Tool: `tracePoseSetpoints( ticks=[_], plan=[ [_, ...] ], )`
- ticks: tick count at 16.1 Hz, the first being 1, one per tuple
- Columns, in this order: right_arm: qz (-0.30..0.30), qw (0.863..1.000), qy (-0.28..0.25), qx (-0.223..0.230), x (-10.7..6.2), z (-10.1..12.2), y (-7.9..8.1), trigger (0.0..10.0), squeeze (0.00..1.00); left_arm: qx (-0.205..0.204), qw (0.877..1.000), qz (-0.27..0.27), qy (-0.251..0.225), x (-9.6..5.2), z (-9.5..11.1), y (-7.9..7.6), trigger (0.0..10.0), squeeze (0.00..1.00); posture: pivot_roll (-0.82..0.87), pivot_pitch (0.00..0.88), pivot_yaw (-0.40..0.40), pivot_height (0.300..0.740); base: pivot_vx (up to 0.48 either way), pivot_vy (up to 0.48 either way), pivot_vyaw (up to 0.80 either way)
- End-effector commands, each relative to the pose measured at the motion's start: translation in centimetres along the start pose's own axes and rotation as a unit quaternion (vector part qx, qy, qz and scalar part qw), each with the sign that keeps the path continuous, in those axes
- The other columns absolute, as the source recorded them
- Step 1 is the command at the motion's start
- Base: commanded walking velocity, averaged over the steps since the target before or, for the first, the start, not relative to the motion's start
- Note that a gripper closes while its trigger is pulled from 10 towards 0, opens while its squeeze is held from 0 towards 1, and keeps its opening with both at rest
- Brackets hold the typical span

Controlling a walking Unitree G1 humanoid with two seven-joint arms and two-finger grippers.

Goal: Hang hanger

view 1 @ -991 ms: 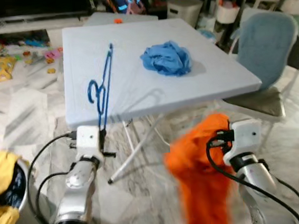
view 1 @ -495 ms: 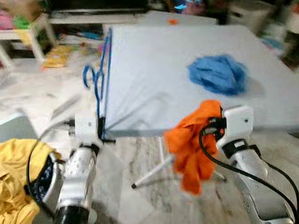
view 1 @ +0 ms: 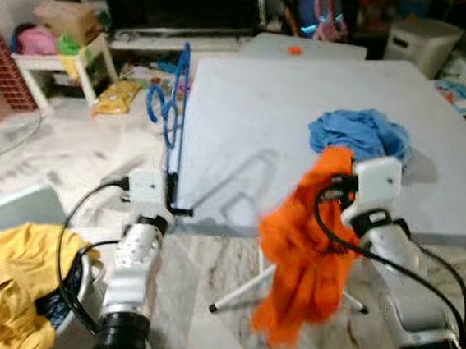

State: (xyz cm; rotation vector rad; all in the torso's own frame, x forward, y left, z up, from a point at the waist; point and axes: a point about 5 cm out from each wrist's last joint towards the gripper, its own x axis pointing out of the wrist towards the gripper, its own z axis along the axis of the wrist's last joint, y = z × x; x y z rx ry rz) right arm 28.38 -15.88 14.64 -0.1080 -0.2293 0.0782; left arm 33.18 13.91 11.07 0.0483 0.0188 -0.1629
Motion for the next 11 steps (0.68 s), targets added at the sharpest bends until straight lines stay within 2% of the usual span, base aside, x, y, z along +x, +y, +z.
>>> tracePoseSetpoints(
  ticks=[1,4,6,8,9,11],
  plan=[
    [-0.015,1.000,-0.008,-0.005,-0.1,0.3,-0.8,10.0,0.00,-0.006,1.000,-0.011,0.028,-0.2,-1.2,-0.7,10.0,0.00,0.17,0.000,-0.099,0.740,0.000,0.000,0.00],
    [-0.017,1.000,-0.011,-0.008,0.1,0.4,-0.7,10.0,0.00,-0.007,1.000,-0.013,0.026,-0.1,-0.9,-1.1,10.0,0.00,0.17,0.000,-0.106,0.740,0.000,0.000,0.00],
    [-0.017,1.000,-0.022,0.001,1.0,0.9,-0.6,10.0,0.00,-0.014,0.999,-0.017,0.025,0.1,-0.5,-1.4,10.0,0.00,0.17,0.000,-0.109,0.740,0.000,0.000,0.00],
    [-0.006,0.998,-0.057,0.012,4.0,2.9,-0.4,10.0,0.00,-0.018,0.999,-0.023,0.025,0.3,-0.4,-1.7,10.0,0.00,0.17,0.000,-0.115,0.740,0.000,0.000,0.00],
    [0.002,0.997,-0.073,0.019,6.0,4.1,-0.3,10.0,0.00,-0.020,0.999,-0.025,0.027,0.2,-0.5,-1.9,10.0,0.00,0.18,0.000,-0.125,0.740,0.000,0.000,0.00],
    [0.016,0.996,-0.082,0.037,9.1,5.8,-0.2,10.0,0.00,-0.026,0.999,-0.021,0.027,0.2,-0.6,-1.9,10.0,0.00,0.19,0.000,-0.140,0.740,0.000,0.000,0.00]
  ],
)
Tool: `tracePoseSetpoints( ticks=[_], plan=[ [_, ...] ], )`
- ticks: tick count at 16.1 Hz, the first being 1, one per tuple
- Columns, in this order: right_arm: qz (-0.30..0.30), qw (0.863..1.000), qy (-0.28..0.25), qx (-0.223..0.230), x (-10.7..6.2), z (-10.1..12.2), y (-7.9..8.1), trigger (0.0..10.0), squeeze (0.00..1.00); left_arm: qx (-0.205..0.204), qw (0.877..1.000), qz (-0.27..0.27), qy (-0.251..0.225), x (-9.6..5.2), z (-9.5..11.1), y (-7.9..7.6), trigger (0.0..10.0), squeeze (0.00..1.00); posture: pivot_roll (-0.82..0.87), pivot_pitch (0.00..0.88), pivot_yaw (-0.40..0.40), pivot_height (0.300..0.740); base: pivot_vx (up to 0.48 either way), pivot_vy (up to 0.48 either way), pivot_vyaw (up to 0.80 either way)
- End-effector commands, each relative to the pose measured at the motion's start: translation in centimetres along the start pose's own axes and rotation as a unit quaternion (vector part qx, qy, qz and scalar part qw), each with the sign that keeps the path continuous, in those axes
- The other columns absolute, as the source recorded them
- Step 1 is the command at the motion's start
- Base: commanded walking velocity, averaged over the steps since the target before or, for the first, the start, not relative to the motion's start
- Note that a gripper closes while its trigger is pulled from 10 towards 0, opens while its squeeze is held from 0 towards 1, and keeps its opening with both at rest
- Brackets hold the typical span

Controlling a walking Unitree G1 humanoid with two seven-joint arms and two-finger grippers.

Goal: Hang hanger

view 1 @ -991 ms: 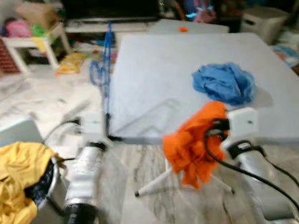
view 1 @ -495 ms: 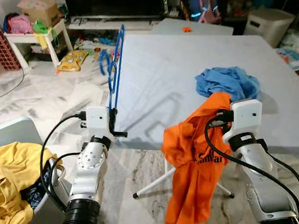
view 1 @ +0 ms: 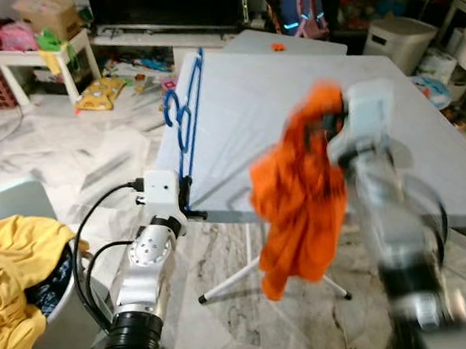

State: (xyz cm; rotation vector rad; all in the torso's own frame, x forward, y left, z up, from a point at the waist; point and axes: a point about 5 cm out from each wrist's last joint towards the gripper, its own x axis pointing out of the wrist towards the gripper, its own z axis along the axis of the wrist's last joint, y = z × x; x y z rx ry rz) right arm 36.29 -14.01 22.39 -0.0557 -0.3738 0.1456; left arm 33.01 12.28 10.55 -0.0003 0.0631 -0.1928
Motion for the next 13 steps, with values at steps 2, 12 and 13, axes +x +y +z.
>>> tracePoseSetpoints(
  ticks=[2,12,13],
  plan=[
    [-0.010,1.000,-0.001,0.008,2.5,1.1,-0.8,10.0,0.00,-0.007,1.000,-0.002,0.005,0.0,-0.1,-0.4,10.0,0.00,0.22,0.000,-0.167,0.740,0.000,0.000,0.00],
    [-0.109,0.986,-0.125,-0.021,7.9,9.3,-3.9,10.0,0.00,-0.008,0.999,0.014,-0.032,-0.5,0.6,-0.7,10.0,0.00,0.26,0.000,-0.211,0.740,0.000,0.000,0.00],
    [-0.096,0.990,-0.100,-0.030,7.4,7.3,-3.5,10.0,0.00,-0.011,0.999,0.010,-0.031,-0.5,0.6,-0.9,10.0,0.00,0.25,0.000,-0.209,0.740,0.000,0.000,0.00]
  ],
)
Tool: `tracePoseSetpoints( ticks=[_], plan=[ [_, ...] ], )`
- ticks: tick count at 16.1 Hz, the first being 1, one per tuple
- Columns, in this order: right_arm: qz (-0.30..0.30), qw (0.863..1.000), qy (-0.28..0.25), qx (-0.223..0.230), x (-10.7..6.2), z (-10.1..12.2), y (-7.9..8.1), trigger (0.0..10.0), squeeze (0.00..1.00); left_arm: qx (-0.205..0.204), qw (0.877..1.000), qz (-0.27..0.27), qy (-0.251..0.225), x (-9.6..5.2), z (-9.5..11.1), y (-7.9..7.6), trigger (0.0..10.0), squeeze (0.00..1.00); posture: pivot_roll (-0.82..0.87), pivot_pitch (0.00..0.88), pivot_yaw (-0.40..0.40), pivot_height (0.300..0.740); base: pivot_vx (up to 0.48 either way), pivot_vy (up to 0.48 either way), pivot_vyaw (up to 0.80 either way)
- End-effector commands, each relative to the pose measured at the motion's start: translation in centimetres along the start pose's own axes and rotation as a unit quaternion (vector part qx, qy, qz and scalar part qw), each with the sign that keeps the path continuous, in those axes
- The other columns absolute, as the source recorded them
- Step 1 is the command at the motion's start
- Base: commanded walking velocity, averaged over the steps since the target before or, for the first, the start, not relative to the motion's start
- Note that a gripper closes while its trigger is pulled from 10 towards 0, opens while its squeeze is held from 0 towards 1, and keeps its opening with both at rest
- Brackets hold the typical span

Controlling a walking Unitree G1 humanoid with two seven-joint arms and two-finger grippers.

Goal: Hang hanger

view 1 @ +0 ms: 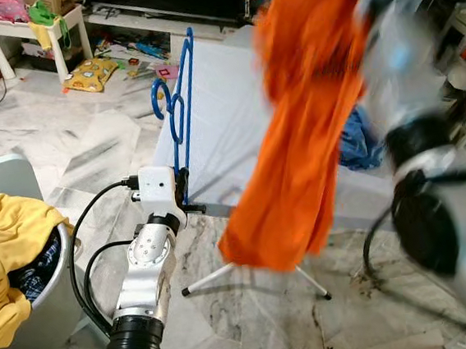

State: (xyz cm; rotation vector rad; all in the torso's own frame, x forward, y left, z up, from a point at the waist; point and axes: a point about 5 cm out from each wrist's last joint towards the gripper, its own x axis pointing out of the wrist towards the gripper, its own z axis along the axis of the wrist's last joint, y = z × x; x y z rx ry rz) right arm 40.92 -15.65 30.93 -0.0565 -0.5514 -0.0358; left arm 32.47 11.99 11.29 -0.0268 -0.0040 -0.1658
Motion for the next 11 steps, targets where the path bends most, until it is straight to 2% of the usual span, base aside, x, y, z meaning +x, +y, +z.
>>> tracePoseSetpoints(
  ticks=[1,3,5,9,11],
  plan=[
    [0.018,0.999,0.029,-0.012,-1.3,-2.0,0.0,10.0,0.00,-0.003,1.000,-0.008,0.005,-0.1,-0.2,-0.7,10.0,0.00,0.24,0.000,-0.205,0.740,0.000,0.000,0.00],
    [0.068,0.993,0.095,-0.032,-4.4,-6.2,1.0,10.0,0.00,-0.006,1.000,-0.013,0.008,0.0,-0.4,-0.9,10.0,0.00,0.23,0.000,-0.197,0.740,0.000,0.000,0.00],
    [0.099,0.985,0.136,-0.032,-7.0,-8.6,1.2,10.0,0.00,-0.005,1.000,-0.018,0.010,0.1,-0.5,-1.1,10.0,0.00,0.22,0.000,-0.190,0.740,0.000,0.000,0.00],
    [0.105,0.980,0.165,-0.036,-8.3,-9.9,0.6,10.0,0.00,-0.005,1.000,-0.022,0.012,0.4,-0.4,-1.1,10.0,0.00,0.22,0.000,-0.185,0.740,0.000,0.000,0.00],
    [0.160,0.961,0.214,-0.064,-9.7,-11.4,1.3,10.0,0.00,-0.007,1.000,-0.024,0.012,0.4,-0.4,-1.1,10.0,0.00,0.22,0.000,-0.186,0.740,0.000,0.000,0.00]
  ],
)
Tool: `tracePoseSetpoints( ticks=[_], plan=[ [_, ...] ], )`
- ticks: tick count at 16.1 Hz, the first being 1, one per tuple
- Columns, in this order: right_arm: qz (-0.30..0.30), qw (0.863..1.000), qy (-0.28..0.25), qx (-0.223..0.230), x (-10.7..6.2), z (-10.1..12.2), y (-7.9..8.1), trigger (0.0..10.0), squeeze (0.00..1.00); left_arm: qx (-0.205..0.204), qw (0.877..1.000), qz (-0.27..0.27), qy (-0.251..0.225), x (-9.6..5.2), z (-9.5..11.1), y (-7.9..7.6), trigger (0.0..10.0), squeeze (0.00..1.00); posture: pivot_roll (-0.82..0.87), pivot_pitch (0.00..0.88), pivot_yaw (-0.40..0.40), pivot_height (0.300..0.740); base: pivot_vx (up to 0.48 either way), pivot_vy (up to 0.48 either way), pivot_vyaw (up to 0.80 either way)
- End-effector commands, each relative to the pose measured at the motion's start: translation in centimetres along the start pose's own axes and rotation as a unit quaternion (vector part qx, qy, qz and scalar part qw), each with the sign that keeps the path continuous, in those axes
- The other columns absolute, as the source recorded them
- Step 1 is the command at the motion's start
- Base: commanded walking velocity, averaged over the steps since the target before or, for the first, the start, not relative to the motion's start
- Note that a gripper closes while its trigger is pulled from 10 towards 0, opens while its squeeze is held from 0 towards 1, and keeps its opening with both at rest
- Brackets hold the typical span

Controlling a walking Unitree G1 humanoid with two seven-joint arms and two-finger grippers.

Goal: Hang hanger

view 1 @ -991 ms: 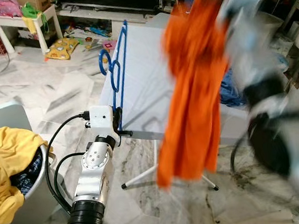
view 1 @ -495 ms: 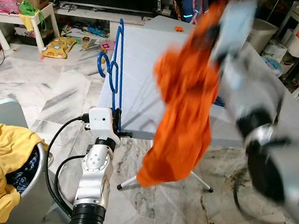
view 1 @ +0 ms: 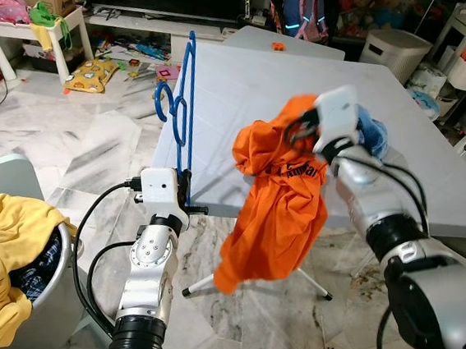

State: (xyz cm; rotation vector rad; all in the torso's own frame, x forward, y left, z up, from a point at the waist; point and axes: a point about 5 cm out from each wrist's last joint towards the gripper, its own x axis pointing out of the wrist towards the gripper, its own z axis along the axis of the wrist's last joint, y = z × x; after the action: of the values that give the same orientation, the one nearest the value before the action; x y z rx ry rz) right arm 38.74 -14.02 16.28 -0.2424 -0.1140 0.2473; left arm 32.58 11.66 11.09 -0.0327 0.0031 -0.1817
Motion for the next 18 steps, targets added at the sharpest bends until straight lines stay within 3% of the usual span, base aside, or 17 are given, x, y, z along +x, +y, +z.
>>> tracePoseSetpoints(
  ticks=[1,2,5,7,13,18],
  plan=[
    [0.039,0.997,0.063,-0.007,-0.8,-2.2,0.4,10.0,0.58,-0.004,1.000,-0.016,0.010,0.2,-0.3,-0.7,10.0,0.00,0.23,0.000,-0.187,0.740,0.000,0.000,0.00],
    [0.064,0.993,0.099,-0.003,-1.3,-3.5,0.9,10.0,1.00,-0.005,1.000,-0.016,0.011,0.2,-0.3,-0.7,10.0,0.00,0.23,0.000,-0.188,0.740,0.000,0.000,0.00],
    [0.107,0.981,0.163,-0.004,-2.3,-5.5,1.6,10.0,1.00,-0.006,1.000,-0.020,0.013,0.4,-0.3,-0.7,10.0,0.00,0.23,0.000,-0.191,0.740,0.000,0.000,0.00],
    [0.149,0.974,0.171,-0.007,-2.7,-5.6,2.2,10.0,1.00,-0.008,1.000,-0.019,0.016,0.7,-0.2,-0.3,10.0,0.00,0.23,0.000,-0.191,0.740,0.000,0.000,0.00],
    [0.149,0.973,0.177,-0.005,-3.3,-5.2,0.7,10.0,1.00,-0.014,0.999,-0.042,0.023,0.7,-0.6,-1.4,10.0,0.00,0.21,0.000,-0.176,0.740,0.000,0.000,0.00],
    [0.172,0.968,0.184,-0.011,-3.9,-5.2,1.7,10.0,1.00,-0.017,0.999,-0.045,0.022,0.7,-0.5,-1.1,10.0,0.00,0.22,0.000,-0.179,0.740,0.000,0.000,0.00]
  ],
)
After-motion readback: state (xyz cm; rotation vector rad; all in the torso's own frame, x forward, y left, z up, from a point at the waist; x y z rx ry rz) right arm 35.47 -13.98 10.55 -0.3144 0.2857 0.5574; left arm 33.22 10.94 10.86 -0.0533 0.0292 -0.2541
